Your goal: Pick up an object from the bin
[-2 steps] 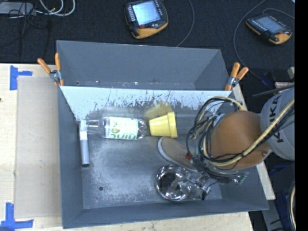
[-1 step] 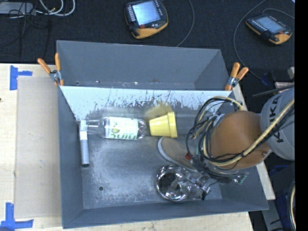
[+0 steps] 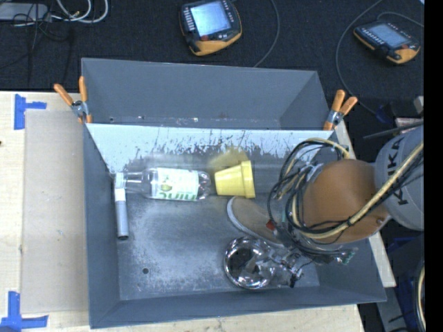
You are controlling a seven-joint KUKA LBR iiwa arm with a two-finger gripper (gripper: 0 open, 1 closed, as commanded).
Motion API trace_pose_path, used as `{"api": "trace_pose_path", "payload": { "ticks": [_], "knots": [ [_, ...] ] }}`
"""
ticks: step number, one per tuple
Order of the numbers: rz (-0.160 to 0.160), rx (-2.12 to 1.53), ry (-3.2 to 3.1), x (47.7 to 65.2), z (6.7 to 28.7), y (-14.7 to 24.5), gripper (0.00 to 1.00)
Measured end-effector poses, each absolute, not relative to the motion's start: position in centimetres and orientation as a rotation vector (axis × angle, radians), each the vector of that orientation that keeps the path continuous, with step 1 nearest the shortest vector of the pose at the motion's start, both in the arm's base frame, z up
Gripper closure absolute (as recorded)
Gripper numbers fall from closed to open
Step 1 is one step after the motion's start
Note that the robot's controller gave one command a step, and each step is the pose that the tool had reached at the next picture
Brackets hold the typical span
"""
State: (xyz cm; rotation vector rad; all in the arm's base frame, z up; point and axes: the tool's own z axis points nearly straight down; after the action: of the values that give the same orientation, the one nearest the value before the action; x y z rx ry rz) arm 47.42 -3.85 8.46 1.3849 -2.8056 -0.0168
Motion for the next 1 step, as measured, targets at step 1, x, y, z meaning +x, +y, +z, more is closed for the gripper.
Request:
{"api": "trace_pose_path", "payload": {
  "ticks": [1],
  "knots": [
    [-0.017, 1.385, -2.806, 47.42, 8.47, -3.85, 1.0]
  ]
}}
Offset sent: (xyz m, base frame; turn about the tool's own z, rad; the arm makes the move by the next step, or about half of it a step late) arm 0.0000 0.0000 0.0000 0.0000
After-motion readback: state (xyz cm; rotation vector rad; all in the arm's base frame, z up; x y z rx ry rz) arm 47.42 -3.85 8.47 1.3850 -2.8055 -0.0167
